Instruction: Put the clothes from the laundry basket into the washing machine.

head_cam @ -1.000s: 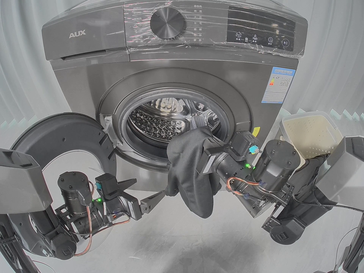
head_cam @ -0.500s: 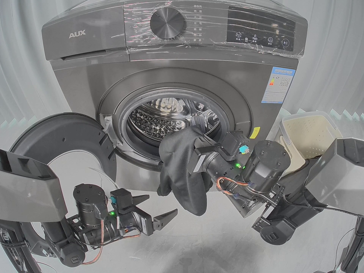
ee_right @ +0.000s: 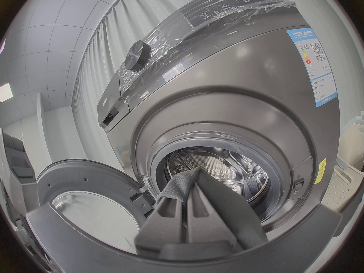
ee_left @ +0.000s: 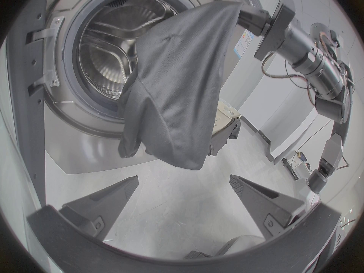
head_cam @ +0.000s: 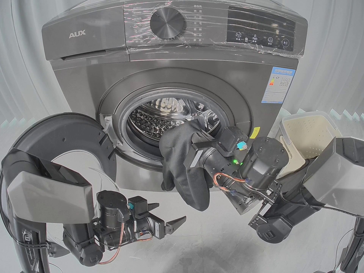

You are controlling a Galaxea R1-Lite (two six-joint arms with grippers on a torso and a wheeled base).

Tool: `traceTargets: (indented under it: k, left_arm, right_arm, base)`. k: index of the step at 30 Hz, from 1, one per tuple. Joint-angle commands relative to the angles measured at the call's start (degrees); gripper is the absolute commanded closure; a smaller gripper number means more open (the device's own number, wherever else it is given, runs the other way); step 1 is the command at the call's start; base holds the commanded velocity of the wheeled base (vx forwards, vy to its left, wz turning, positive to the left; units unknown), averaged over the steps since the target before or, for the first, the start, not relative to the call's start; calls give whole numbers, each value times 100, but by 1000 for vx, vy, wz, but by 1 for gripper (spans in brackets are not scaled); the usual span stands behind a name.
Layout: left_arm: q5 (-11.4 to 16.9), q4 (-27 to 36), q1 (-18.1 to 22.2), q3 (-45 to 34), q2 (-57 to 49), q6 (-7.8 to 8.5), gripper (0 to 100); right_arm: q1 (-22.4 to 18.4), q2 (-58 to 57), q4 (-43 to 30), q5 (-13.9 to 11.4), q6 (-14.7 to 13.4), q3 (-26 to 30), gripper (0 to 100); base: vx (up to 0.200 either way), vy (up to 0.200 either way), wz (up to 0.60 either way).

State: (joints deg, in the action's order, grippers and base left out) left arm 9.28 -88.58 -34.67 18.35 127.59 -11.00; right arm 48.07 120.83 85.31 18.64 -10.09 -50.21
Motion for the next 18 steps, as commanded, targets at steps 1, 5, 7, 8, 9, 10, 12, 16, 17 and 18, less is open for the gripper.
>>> traceTargets:
  k: [1, 5, 7, 8, 9, 10, 12, 16, 17, 18]
  left_arm:
    - [-5, -2, 4, 222, 355, 1, 0]
    - [-5, -2, 4, 433, 469, -43, 0]
    - [-5, -2, 4, 547, 557, -43, 0]
    - [-5, -2, 4, 600, 609, -43, 0]
    - [-5, -2, 13, 635, 653, -43, 0]
    - [-5, -2, 13, 688, 715, -43, 0]
    - [-5, -2, 13, 784, 794, -43, 0]
    - [-66, -2, 39, 1101, 1040, -8, 0]
    - [-66, -2, 39, 1101, 1040, -8, 0]
    - [-189, -2, 48, 1285, 1190, -8, 0]
  right_arm:
    - [18, 10, 3, 8, -1, -15, 100]
    - [18, 10, 12, -1, -1, -15, 100]
    - [27, 10, 12, -1, -1, -15, 100]
    - [27, 10, 12, -1, -1, -15, 100]
    - [27, 10, 12, -1, -1, -15, 100]
    - [36, 10, 12, -1, -1, -15, 100]
    - [54, 10, 12, -1, -1, -15, 100]
    - [71, 19, 30, -1, -10, -15, 100]
    - [71, 19, 30, -1, -10, -15, 100]
    - [80, 19, 38, -1, -10, -15, 100]
  base:
    - [0, 0, 0]
    - [0, 0, 0]
    - [0, 0, 0]
    - [0, 0, 0]
    - [0, 0, 0]
    - [0, 0, 0]
    - [0, 0, 0]
    - [0, 0, 0]
    - [0, 0, 0]
    - [0, 0, 0]
